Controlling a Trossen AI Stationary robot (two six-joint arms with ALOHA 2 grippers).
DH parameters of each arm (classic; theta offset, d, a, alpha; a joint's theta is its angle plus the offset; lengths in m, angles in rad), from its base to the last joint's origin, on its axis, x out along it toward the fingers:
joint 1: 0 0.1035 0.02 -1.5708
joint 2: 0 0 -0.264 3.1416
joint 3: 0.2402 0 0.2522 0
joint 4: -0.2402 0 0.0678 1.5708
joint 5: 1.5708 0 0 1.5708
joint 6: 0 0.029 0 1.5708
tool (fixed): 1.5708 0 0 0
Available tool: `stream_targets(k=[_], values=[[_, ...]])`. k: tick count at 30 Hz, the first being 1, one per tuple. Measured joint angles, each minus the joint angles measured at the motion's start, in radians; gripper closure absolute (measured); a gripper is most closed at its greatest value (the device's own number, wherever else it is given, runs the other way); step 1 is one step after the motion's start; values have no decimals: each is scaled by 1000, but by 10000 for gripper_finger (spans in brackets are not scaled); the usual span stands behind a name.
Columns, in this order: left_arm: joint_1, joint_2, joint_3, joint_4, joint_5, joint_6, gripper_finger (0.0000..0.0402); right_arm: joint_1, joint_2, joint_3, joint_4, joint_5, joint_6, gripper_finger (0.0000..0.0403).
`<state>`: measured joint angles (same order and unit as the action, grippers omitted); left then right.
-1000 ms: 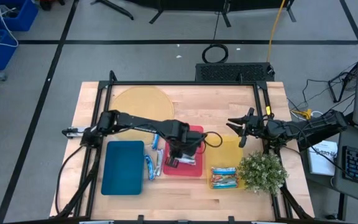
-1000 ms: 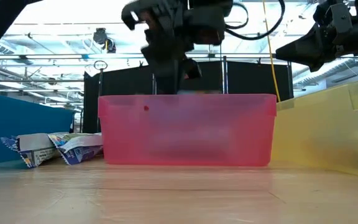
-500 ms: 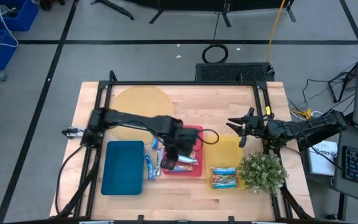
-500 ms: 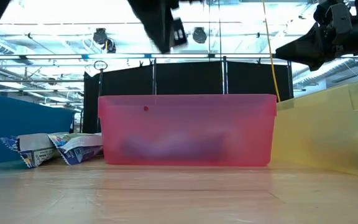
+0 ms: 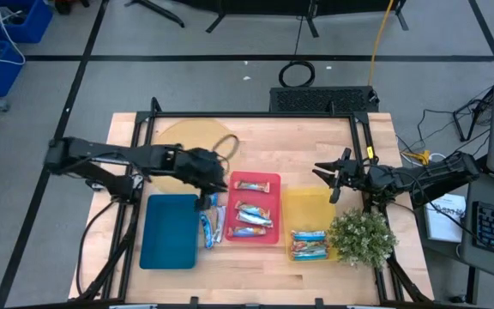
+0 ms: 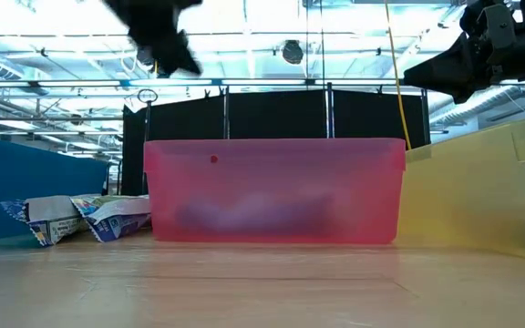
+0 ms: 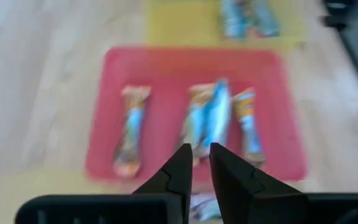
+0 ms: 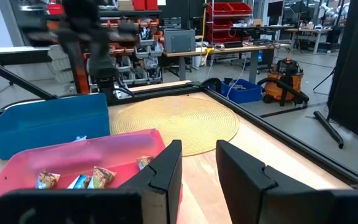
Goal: Pick and place Granola Bars by type
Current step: Put the blue granola bar into the blue bin
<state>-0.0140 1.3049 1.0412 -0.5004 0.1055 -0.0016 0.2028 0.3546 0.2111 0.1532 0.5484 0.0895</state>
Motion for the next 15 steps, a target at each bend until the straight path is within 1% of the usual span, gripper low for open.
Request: stream_targets(k=[2, 5, 8, 11, 15], values=[[35, -50, -99, 53, -3, -46, 341, 0, 0, 0, 0, 0, 0, 312], [82, -75, -167, 48, -17, -155, 341, 0, 0, 0, 1, 1, 0, 312], [125, -77, -172, -43, -94, -245, 341, 0, 0, 0, 1, 4, 3, 312], [169, -67, -171, -104, -161, -372, 341, 0, 0, 0, 1, 7, 1, 312], [224, -30, -171, -164, -163, -477, 341, 0, 0, 0, 1, 58, -14, 312]])
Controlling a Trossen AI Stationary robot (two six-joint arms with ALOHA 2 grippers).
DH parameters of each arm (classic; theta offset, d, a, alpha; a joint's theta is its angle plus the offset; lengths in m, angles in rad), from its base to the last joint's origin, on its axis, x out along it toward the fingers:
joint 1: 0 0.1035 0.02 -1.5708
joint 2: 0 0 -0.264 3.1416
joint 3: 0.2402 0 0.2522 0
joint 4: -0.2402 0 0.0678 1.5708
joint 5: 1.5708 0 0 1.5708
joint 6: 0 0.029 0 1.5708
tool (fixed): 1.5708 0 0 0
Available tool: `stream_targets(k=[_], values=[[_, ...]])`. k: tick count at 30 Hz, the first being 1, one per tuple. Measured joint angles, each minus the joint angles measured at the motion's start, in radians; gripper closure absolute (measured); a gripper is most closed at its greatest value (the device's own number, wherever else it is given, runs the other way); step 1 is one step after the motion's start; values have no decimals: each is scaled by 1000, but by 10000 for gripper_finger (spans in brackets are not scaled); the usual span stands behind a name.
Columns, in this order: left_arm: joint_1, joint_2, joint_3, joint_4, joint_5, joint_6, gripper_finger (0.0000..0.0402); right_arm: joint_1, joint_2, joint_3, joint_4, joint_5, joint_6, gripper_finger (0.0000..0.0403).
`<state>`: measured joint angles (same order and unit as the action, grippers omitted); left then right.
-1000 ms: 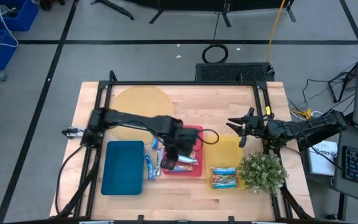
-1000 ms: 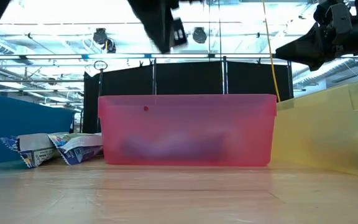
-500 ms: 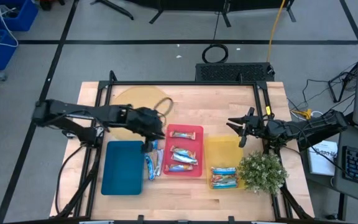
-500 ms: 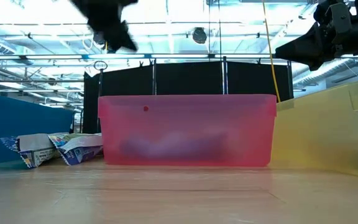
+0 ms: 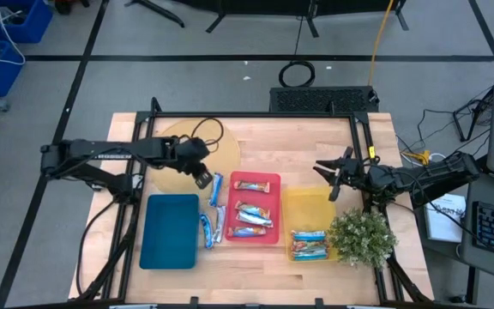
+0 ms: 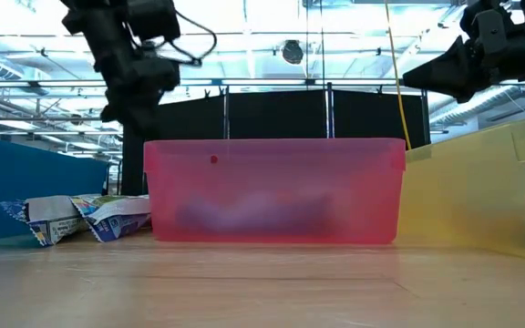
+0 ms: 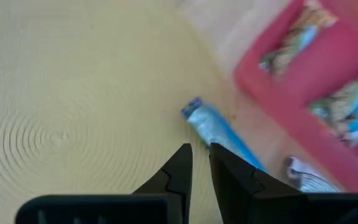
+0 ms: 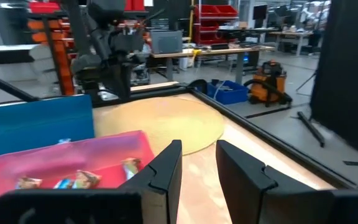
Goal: Pick and place Granola Bars by type
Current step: Put the blue granola bar into the blue bin
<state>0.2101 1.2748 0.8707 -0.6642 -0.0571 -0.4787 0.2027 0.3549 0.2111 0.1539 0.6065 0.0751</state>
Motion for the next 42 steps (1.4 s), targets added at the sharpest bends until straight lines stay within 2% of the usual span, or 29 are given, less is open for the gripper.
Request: stream_targets(k=[4, 10, 13, 16, 19, 22, 24, 26, 32, 35, 42], values=[[49, 52, 0, -13, 70, 31, 341, 0, 0, 0, -1, 21, -9, 312], [87, 135, 1, 98, 191, 86, 341, 0, -8, 0, -9, -17, -57, 312], [91, 161, 1, 115, 193, 104, 341, 0, -28, -1, -9, -88, -61, 312], [91, 168, 1, 105, 189, 115, 341, 0, -58, -22, -1, -113, -75, 312], [91, 168, 1, 97, 197, 118, 341, 0, -110, -87, 31, -117, -88, 312], [91, 168, 1, 83, 194, 118, 341, 0, -176, -178, 125, -167, -106, 312], [91, 168, 1, 85, 191, 111, 341, 0, -225, -191, 141, -166, -108, 312], [91, 168, 1, 93, 190, 110, 341, 1, -237, -192, 106, -169, -110, 312], [84, 175, 1, 126, 209, 87, 341, 2, -250, -193, 169, -187, -160, 312], [74, 203, 2, 139, 256, 77, 341, 2, -252, -193, 174, -190, -162, 312], [71, 319, 0, 113, 262, 32, 341, 2, -249, -195, 157, -190, -163, 312]])
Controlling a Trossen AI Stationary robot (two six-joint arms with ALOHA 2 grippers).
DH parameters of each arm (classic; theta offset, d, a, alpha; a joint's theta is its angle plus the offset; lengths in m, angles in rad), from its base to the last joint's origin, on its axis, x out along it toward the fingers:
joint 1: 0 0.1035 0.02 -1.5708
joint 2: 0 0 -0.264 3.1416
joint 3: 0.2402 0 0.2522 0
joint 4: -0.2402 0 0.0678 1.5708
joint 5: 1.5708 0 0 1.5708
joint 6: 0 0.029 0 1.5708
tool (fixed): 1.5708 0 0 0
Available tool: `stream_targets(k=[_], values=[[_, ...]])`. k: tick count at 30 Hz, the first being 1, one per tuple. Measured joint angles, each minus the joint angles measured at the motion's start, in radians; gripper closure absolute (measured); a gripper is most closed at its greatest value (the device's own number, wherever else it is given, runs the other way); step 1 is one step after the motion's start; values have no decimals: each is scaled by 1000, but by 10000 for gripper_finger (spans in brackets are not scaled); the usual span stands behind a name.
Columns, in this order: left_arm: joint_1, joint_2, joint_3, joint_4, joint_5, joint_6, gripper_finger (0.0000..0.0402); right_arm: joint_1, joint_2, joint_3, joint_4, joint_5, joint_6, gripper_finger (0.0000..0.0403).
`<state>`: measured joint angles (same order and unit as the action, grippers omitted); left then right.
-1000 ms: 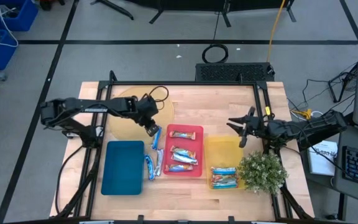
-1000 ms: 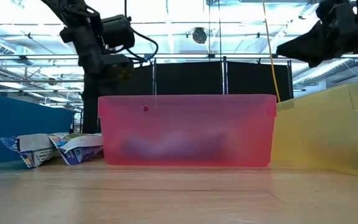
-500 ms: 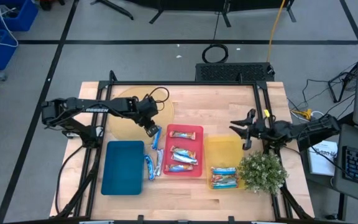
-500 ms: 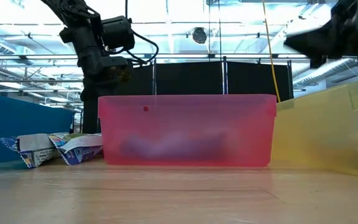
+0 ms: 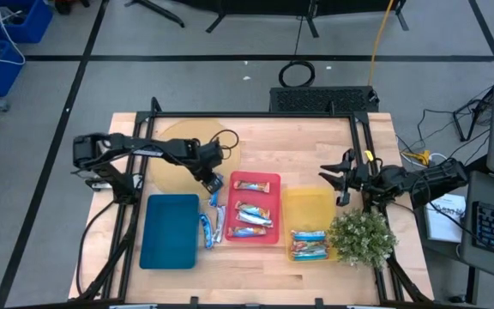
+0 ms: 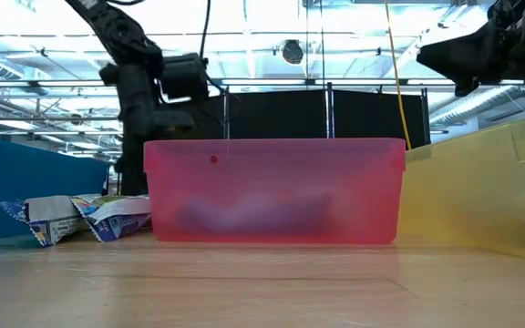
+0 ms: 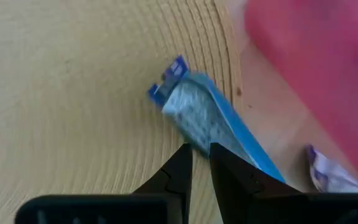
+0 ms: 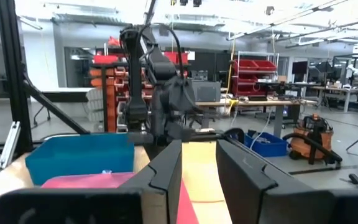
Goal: Pick and place Granola Bars by type
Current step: Put the blue granola bar into the blue bin
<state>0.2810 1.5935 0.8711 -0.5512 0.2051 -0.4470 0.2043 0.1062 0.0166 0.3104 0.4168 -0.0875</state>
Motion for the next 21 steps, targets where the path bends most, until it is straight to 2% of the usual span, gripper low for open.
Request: stream_targets(k=[6, 8, 11, 17, 21], values=[[2, 37, 1, 11, 21, 19, 340, 0, 7, -1, 8, 0, 0, 312], [6, 36, 1, 10, 59, 26, 332, 0, 7, -1, 7, 0, 0, 312], [5, 14, 0, -8, 108, 27, 308, 0, 7, -1, 7, 0, 0, 312], [6, -42, 0, 3, 109, -4, 241, 0, 7, -1, 8, 0, 0, 312], [3, -55, 0, 6, 38, -51, 214, 0, 7, -2, 8, 0, 0, 312]])
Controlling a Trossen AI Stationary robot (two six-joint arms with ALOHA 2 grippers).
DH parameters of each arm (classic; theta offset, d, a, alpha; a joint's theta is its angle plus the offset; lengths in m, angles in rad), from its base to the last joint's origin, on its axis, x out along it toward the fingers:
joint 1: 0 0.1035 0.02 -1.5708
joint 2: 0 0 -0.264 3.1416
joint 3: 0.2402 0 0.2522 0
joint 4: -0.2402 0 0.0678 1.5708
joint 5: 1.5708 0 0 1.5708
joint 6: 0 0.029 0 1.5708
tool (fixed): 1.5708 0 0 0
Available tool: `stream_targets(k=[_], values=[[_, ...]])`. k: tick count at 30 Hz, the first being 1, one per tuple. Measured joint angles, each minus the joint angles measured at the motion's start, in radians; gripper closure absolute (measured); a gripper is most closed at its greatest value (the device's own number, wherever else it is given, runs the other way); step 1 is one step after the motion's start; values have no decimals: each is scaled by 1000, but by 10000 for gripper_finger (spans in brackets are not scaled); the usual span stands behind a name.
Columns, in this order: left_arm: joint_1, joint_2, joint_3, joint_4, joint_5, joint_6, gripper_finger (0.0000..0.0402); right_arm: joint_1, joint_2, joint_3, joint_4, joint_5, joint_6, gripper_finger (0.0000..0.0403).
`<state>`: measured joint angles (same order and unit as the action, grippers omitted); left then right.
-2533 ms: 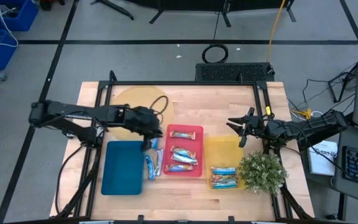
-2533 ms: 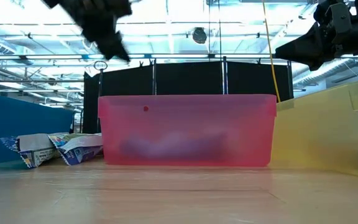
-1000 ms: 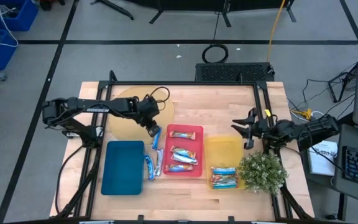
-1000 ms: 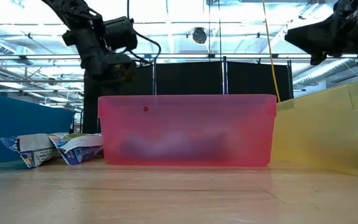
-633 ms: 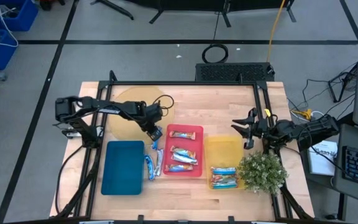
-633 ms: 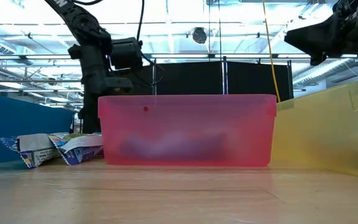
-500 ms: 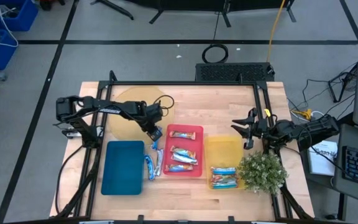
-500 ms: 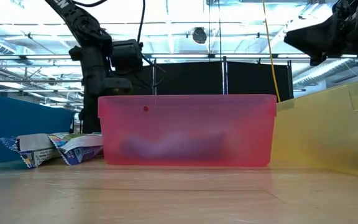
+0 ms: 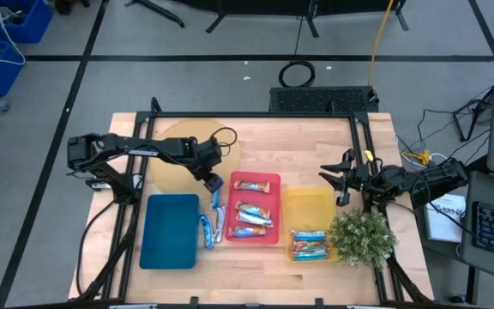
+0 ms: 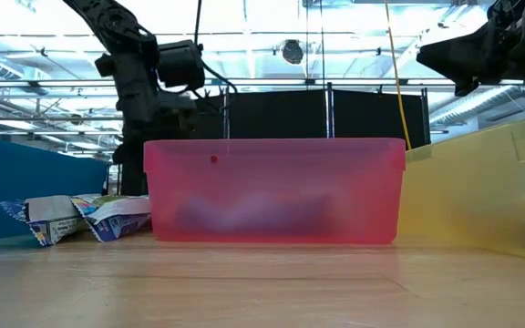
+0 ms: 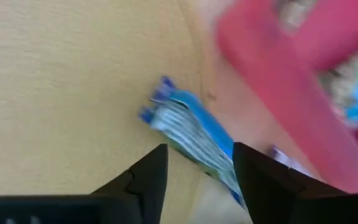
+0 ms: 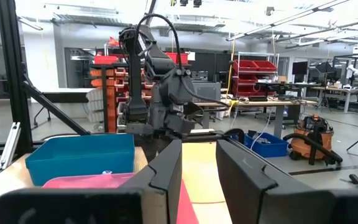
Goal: Pick and place Granola Bars by type
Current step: Put the blue granola bar into the blue bin
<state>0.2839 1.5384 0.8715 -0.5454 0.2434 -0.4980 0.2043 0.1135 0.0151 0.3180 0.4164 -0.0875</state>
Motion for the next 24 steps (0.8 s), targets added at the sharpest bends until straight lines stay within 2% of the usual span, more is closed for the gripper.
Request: stream_targets(k=[6, 20, 24], values=[[-5, 57, 0, 2, -65, -71, 206, 0, 0, 0, 3, 0, 0, 312], [-16, 80, 0, 67, -42, -84, 206, 0, 0, 0, 6, 0, 0, 312], [-17, 80, 0, 69, -55, -66, 229, 0, 0, 0, 6, 0, 0, 312]])
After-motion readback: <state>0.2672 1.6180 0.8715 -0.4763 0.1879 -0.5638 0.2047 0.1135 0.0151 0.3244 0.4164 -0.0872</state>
